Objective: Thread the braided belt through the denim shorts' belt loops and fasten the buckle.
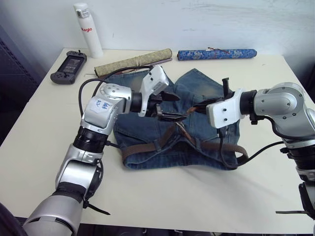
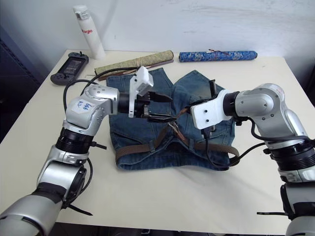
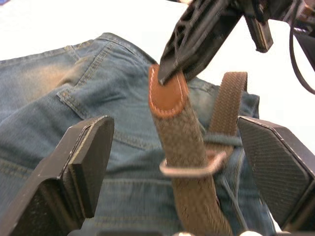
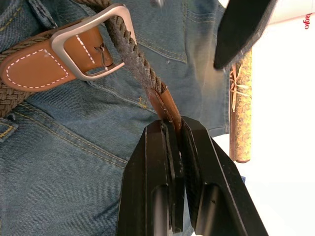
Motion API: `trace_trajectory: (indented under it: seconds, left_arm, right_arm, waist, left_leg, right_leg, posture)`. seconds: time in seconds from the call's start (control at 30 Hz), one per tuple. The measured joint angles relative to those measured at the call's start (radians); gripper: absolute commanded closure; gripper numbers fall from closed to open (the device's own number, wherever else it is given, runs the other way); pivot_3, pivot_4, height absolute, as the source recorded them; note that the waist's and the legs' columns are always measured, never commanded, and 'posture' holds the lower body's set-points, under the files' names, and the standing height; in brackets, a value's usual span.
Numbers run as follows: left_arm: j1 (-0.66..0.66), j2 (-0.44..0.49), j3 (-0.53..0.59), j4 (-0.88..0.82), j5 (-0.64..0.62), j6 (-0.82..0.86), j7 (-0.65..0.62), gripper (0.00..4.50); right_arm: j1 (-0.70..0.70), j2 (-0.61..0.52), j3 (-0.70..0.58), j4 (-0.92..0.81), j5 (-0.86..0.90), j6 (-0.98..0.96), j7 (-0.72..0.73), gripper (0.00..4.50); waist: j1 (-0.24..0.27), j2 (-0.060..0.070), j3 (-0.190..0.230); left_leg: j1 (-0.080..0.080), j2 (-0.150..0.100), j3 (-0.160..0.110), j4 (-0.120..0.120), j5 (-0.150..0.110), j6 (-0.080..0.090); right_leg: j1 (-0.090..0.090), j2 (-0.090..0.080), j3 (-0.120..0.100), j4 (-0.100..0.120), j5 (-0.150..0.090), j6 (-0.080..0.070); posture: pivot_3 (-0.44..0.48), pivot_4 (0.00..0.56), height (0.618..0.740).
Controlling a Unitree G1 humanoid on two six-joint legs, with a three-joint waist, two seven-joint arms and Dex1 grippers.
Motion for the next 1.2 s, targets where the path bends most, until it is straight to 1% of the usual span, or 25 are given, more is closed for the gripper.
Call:
trace_trajectory:
  seconds: [0.1, 0.3, 0.4, 0.5, 0.53, 0.57, 0.6, 0.67, 0.9, 0.93, 0.97, 1.0, 1.03, 1.1, 1.13, 1.17, 1.2]
  left_arm:
    - [0.0, -0.015, -0.053, -0.021, 0.033, 0.015, 0.044, 0.09]
    - [0.0, -0.076, -0.109, -0.016, 0.098, 0.019, 0.16, 0.09]
    - [0.0, -0.116, -0.109, -0.013, 0.104, 0.034, 0.201, 0.91]
    - [-0.001, -0.132, -0.116, -0.013, 0.112, 0.044, 0.221, 2.25]
    - [-0.001, -0.132, -0.121, -0.012, 0.115, 0.047, 0.224, 2.66]
    - [-0.001, -0.132, -0.124, -0.012, 0.119, 0.049, 0.229, 3.16]
    - [-0.001, -0.131, -0.125, -0.011, 0.124, 0.05, 0.234, 3.53]
    - [-0.002, -0.128, -0.126, -0.009, 0.128, 0.052, 0.237, 4.47]
    - [-0.005, -0.13, -0.114, -0.009, 0.112, 0.097, 0.232, 4.47]
    - [-0.006, -0.13, -0.106, -0.009, 0.107, 0.104, 0.232, 4.5]
    - [-0.007, -0.13, -0.104, -0.008, 0.106, 0.107, 0.232, 4.5]
    - [-0.008, -0.128, -0.095, -0.006, 0.101, 0.117, 0.231, 4.5]
    - [-0.007, -0.13, -0.089, 0.001, 0.097, 0.128, 0.232, 4.5]
    - [-0.007, -0.136, -0.083, 0.011, 0.083, 0.154, 0.233, 4.5]
    - [-0.008, -0.138, -0.079, 0.013, 0.076, 0.164, 0.234, 4.5]
    - [-0.007, -0.138, -0.076, 0.014, 0.072, 0.169, 0.234, 4.5]
    - [-0.008, -0.138, -0.069, 0.021, 0.067, 0.177, 0.235, 4.5]
  right_arm:
    - [-0.002, 0.0, 0.0, 0.017, -0.034, 0.067, -0.004, 4.5]
    - [0.0, 0.009, 0.0, -0.001, -0.044, 0.17, -0.003, 4.5]
    - [0.005, 0.009, 0.0, -0.024, -0.047, 0.205, -0.004, 4.5]
    - [0.024, 0.01, 0.0, -0.054, -0.047, 0.24, -0.004, 4.5]
    - [0.03, 0.01, 0.0, -0.061, -0.047, 0.249, -0.004, 4.5]
    - [0.034, 0.01, 0.0, -0.069, -0.046, 0.262, -0.003, 4.5]
    - [0.038, 0.01, 0.0, -0.079, -0.045, 0.27, 0.0, 4.5]
    - [0.047, 0.01, 0.0, -0.088, -0.044, 0.289, 0.002, 4.5]
    - [0.065, 0.012, 0.0, -0.108, -0.045, 0.307, -0.011, 4.5]
    - [0.067, 0.017, -0.005, -0.11, -0.042, 0.312, -0.017, 3.84]
    - [0.07, 0.02, -0.009, -0.113, -0.041, 0.315, -0.021, 3.66]
    - [0.071, 0.029, -0.017, -0.117, -0.034, 0.327, -0.033, 3.34]
    - [0.071, 0.035, -0.028, -0.128, -0.021, 0.335, -0.04, 2.91]
    - [0.072, 0.035, -0.063, -0.163, 0.013, 0.369, -0.041, 1.94]
    - [0.076, 0.035, -0.085, -0.182, 0.038, 0.396, -0.038, 1.2]
    - [0.079, 0.034, -0.102, -0.192, 0.055, 0.417, -0.035, 0.91]
    - [0.094, 0.026, -0.142, -0.221, 0.107, 0.488, -0.025, 0.56]
  waist:
    - [0.0, 0.0, 0.0]
    - [0.001, 0.0, 0.0]
    - [0.001, 0.0, 0.0]
    - [0.002, 0.0, 0.0]
    - [0.002, 0.0, 0.0]
    - [0.001, 0.0, 0.0]
    - [0.0, 0.0, 0.0]
    - [0.001, 0.0, 0.0]
    - [0.001, 0.0, 0.0]
    - [0.001, 0.0, 0.0]
    - [0.001, 0.0, 0.0]
    - [0.001, 0.0, 0.0]
    - [0.001, 0.0, 0.0]
    - [0.002, 0.0, 0.0]
    - [0.002, 0.0, 0.0]
    - [0.002, 0.0, 0.0]
    - [0.002, 0.0, 0.0]
  left_leg:
    - [0.0, 0.0, 0.0, 0.0, 0.0, 0.0]
    - [0.0, 0.0, 0.0, 0.0, 0.0, 0.0]
    - [0.0, 0.0, 0.0, 0.0, 0.0, 0.0]
    - [0.0, 0.0, 0.0, 0.0, 0.0, 0.0]
    - [0.0, 0.0, 0.0, 0.0, 0.0, 0.0]
    - [0.0, 0.0, 0.0, 0.0, 0.0, 0.0]
    - [0.0, 0.0, 0.0, 0.0, 0.0, 0.0]
    - [0.0, 0.0, 0.0, 0.0, 0.0, 0.0]
    - [0.0, 0.0, 0.0, 0.0, 0.0, 0.0]
    - [0.0, 0.0, 0.0, 0.0, 0.0, 0.0]
    - [0.0, 0.0, 0.0, 0.0, 0.0, 0.0]
    - [0.0, 0.0, 0.0, 0.0, 0.0, 0.0]
    - [0.0, 0.0, 0.0, 0.0, 0.0, 0.0]
    - [0.0, 0.0, 0.0, 0.0, 0.0, 0.0]
    - [0.0, 0.0, 0.0, 0.0, 0.0, 0.0]
    - [0.0, 0.0, 0.0, 0.0, 0.0, 0.0]
    - [0.0, 0.0, 0.0, 0.0, 0.0, 0.0]
  right_leg:
    - [0.0, 0.0, 0.0, 0.0, 0.0, 0.0]
    - [0.0, 0.0, 0.0, 0.0, 0.0, 0.0]
    - [0.0, 0.0, 0.0, 0.0, 0.0, 0.0]
    - [0.0, 0.0, 0.0, 0.0, 0.0, 0.0]
    - [0.0, 0.0, 0.0, 0.0, 0.0, 0.0]
    - [0.0, 0.0, 0.0, 0.0, 0.0, 0.0]
    - [0.0, 0.0, 0.0, 0.0, 0.0, 0.0]
    - [0.0, 0.0, 0.0, 0.0, 0.0, 0.0]
    - [0.0, 0.0, 0.0, 0.0, 0.0, 0.0]
    - [0.0, 0.0, 0.0, 0.0, 0.0, 0.0]
    - [0.0, 0.0, 0.0, 0.0, 0.0, 0.0]
    - [0.0, 0.0, 0.0, 0.0, 0.0, 0.0]
    - [0.0, 0.0, 0.0, 0.0, 0.0, 0.0]
    - [0.0, 0.0, 0.0, 0.0, 0.0, 0.0]
    - [0.0, 0.0, 0.0, 0.0, 0.0, 0.0]
    - [0.0, 0.0, 0.0, 0.0, 0.0, 0.0]
    - [0.0, 0.0, 0.0, 0.0, 0.0, 0.0]
  posture:
    - [0.0, 0.15, 0.686]
    - [0.0, 0.15, 0.686]
    - [0.0, 0.15, 0.686]
    - [0.0, 0.15, 0.686]
    - [0.0, 0.15, 0.686]
    - [0.0, 0.15, 0.686]
    - [0.0, 0.15, 0.686]
    - [0.0, 0.15, 0.686]
    - [0.0, 0.15, 0.686]
    - [0.0, 0.15, 0.686]
    - [0.0, 0.15, 0.686]
    - [0.0, 0.15, 0.686]
    - [0.0, 0.15, 0.686]
    - [0.0, 0.15, 0.686]
    - [0.0, 0.15, 0.686]
    - [0.0, 0.15, 0.686]
    - [0.0, 0.15, 0.686]
